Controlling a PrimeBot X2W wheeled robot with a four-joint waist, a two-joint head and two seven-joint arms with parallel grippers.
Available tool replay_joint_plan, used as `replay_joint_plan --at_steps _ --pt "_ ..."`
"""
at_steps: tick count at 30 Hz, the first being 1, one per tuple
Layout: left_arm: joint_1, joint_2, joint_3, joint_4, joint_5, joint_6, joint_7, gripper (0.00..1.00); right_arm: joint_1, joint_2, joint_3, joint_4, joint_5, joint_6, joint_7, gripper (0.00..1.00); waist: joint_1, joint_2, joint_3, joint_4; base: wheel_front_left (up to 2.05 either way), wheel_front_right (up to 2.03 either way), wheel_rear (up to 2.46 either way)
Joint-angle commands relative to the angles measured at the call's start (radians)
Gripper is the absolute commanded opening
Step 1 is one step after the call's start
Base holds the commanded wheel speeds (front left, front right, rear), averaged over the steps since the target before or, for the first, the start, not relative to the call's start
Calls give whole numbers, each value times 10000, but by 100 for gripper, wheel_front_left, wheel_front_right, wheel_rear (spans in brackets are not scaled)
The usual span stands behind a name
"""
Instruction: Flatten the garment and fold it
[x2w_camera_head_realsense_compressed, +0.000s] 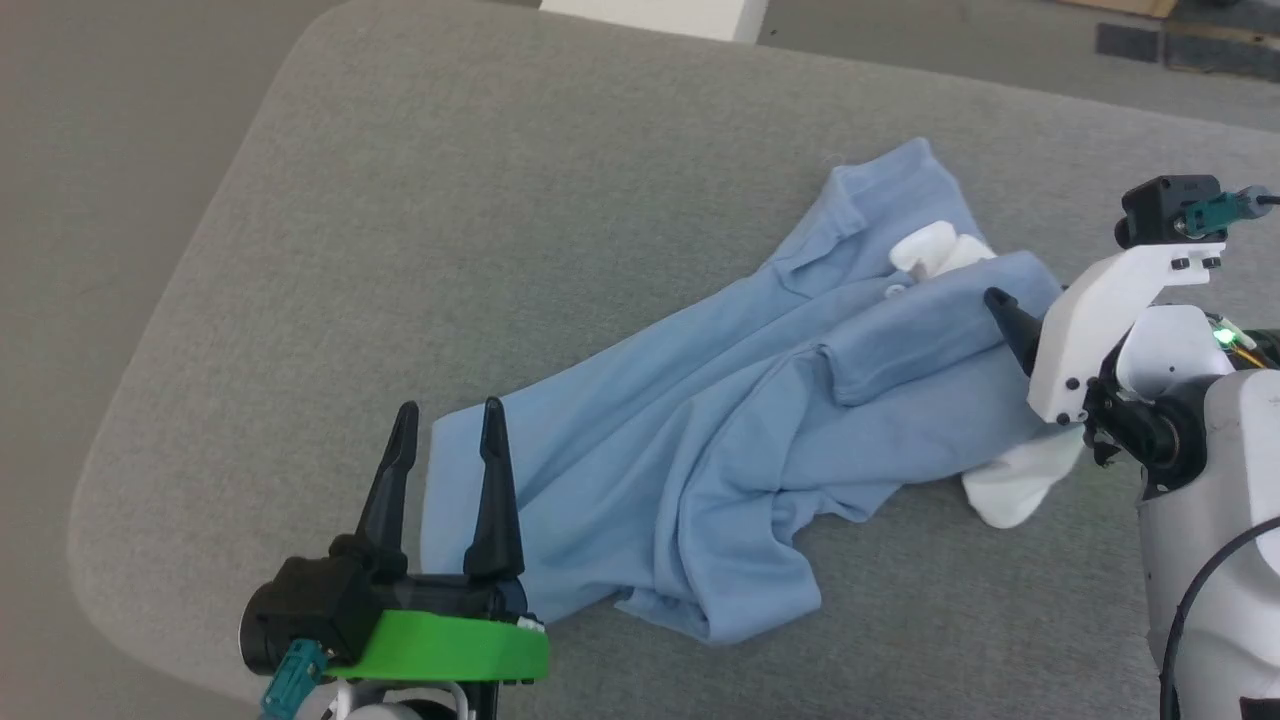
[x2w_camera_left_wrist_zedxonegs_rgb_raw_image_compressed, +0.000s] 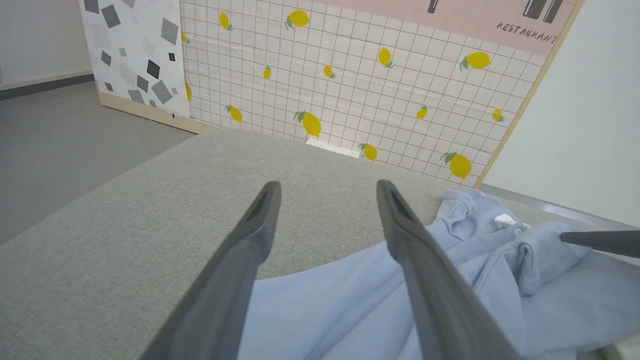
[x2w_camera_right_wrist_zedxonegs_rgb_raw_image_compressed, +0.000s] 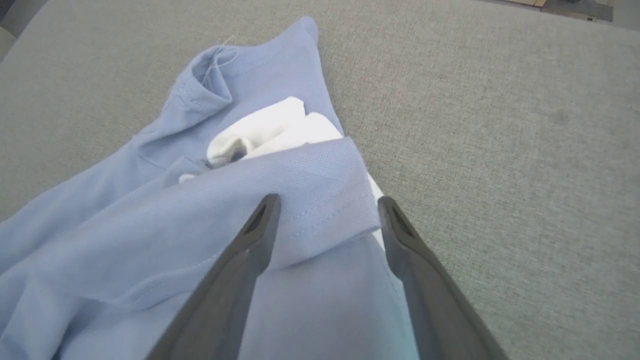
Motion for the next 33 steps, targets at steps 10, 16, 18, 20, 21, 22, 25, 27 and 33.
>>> replay_joint_plan --at_steps 10,16,18,20,21,22,25,27,33 --pt "-301 -27 3 24 -161 185 -37 100 -510 178 -122 560 -118 -13 -475 0 0 0 316 208 0 0 0" --pt "-221 -27 112 108 -121 143 -38 100 -841 225 18 221 593 -13 -908 0 0 0 -164 -217 0 0 0" --pt "-131 -27 197 120 -83 140 -38 100 -892 269 -160 -133 1061 -13 -1013 0 0 0 -399 -389 0 0 0" --pt "-5 -28 317 107 -42 138 -38 100 -825 246 -479 -648 1483 -13 -1052 0 0 0 -619 -586 0 0 0" --pt "73 -28 386 89 -18 130 -38 100 -719 178 -771 -990 1667 -13 -1047 0 0 0 -719 -699 0 0 0" --pt "137 -28 442 75 10 118 -38 100 -595 104 -1046 -1282 1773 -13 -1025 0 0 0 -790 -794 0 0 0" --pt "362 -28 648 21 102 64 -38 100 134 -174 -2325 -2336 1916 -13 -807 0 0 0 -962 -1163 0 0 0" --pt "472 -28 761 -11 152 15 -38 100 745 -282 -3307 -2905 1875 -13 -546 0 0 0 -1003 -1403 0 0 0" --pt "474 -28 808 -34 217 -166 -38 100 2761 -194 -5520 -3814 1459 -13 -164 0 0 0 -855 -1900 0 0 0"
